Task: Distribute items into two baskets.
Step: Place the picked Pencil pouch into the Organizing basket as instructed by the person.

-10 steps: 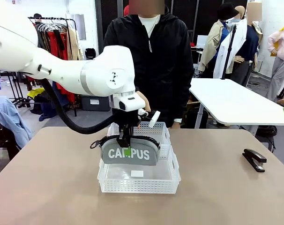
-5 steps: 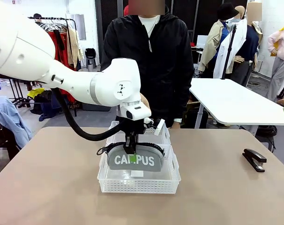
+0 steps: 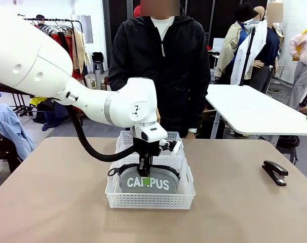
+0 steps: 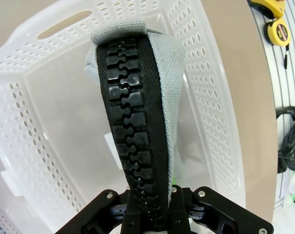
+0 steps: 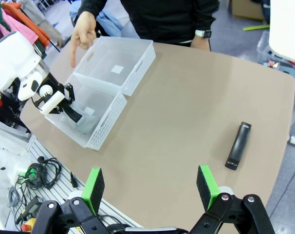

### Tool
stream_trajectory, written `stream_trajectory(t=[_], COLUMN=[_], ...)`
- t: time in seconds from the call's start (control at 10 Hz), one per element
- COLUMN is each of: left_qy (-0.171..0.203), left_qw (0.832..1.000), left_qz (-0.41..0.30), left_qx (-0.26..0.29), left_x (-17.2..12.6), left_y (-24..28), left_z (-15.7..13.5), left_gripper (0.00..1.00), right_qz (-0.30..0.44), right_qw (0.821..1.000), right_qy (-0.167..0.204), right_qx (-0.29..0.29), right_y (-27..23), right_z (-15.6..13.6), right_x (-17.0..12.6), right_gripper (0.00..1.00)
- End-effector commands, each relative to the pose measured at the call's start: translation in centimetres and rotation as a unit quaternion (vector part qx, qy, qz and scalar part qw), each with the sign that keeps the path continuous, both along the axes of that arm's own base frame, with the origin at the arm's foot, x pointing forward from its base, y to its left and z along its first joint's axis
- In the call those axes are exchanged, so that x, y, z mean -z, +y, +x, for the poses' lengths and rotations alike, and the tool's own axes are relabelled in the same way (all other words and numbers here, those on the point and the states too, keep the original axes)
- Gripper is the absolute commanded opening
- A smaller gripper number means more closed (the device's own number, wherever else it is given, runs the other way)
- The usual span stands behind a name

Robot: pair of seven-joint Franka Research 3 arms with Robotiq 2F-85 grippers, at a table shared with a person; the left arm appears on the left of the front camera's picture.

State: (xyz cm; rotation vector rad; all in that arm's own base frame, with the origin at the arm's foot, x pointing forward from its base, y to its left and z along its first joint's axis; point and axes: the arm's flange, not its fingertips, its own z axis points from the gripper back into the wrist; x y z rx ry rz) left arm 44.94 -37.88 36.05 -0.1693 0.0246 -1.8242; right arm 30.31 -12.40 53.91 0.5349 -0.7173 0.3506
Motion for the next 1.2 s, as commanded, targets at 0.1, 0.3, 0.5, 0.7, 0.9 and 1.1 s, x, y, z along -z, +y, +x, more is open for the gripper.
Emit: stream_trajectory(t=[0.1, 0.3, 0.5, 0.7, 0.9, 1.1], left_qy=[-0.002, 0.004, -0.004, -0.001, -0.004, -0.006], left_qw=[1.0, 1.0, 1.0, 1.0, 1.0, 1.0], left_qz=[0.006, 0.011, 0.009, 0.009, 0.011, 0.013], left_qx=[-0.004, -0.004, -0.001, 0.002, 0.005, 0.009], left_x=[1.1, 1.7, 1.2, 1.2, 0.9, 0.2], left_y=[-0.3, -0.4, -0.3, -0.3, -0.2, 0.0], left_z=[0.0, 0.1, -0.1, -0.1, -0.3, -0.7], left_gripper=[0.0, 0.0, 0.32, 0.71, 1.0, 1.0], right_qz=[0.009, 0.009, 0.009, 0.009, 0.009, 0.009], right_qw=[1.0, 1.0, 1.0, 1.0, 1.0, 1.0], right_qy=[-0.008, -0.008, -0.008, -0.008, -0.008, -0.008], right_qx=[-0.006, -0.006, -0.006, -0.006, -0.006, -0.006], right_y=[0.0, 0.0, 0.0, 0.0, 0.0, 0.0], right_z=[0.1, 0.1, 0.1, 0.1, 0.1, 0.1], right_x=[-0.1, -0.1, -0.1, -0.1, -0.1, -0.1], right_gripper=[1.0, 1.0, 1.0, 1.0, 1.0, 1.0])
